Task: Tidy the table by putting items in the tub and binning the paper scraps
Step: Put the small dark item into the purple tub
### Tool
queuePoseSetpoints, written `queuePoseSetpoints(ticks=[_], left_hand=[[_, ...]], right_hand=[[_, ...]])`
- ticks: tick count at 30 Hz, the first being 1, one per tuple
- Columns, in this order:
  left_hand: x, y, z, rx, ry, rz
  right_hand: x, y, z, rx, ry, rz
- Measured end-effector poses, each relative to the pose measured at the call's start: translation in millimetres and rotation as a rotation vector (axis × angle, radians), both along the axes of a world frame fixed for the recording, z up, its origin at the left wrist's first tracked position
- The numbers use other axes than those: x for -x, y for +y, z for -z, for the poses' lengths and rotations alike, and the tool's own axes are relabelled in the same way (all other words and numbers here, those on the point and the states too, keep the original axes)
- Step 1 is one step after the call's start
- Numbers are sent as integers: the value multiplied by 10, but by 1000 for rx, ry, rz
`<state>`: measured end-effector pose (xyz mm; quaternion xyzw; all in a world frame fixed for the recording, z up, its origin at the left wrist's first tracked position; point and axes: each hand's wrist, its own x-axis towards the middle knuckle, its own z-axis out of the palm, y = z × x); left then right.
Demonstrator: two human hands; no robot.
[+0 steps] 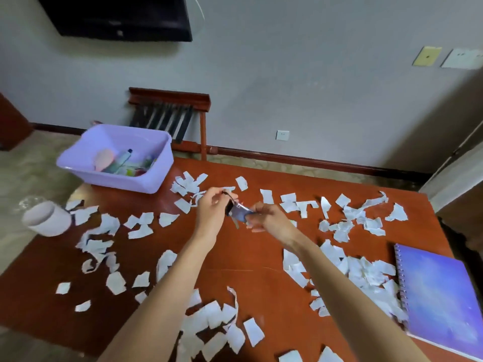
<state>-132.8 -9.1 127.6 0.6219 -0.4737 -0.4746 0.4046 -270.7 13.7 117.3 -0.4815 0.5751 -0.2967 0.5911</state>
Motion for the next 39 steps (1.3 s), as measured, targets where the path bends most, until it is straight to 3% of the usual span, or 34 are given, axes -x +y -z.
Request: queuePoseSetpoints(ticks=[10, 15, 21, 26, 28, 34, 39], left_hand=[[-1914, -1512, -128, -48, 258, -133], [-2699, -2302, -99, -223, 401, -235], [-3280, -3091, 243, -446, 358, -253], [-3415, -3552, 634, -545, 443, -252], [-3375, -3675, 746, -531, 389, -200], [-3179, -3937, 1046, -346, 196, -316], [-3069, -3871, 1207, -282, 70, -293]], right_hand=[[-2166, -1437, -63, 74, 62, 105], [-2913, -2187, 31, 44, 149, 99], [-3282, -2830, 258, -36, 278, 33], [-3331, -3221, 535, -79, 402, 13], [-3293, -3318, 634, -111, 363, 58], [-3288, -3489, 864, -162, 281, 98], [-3301, -3514, 964, -129, 333, 73]])
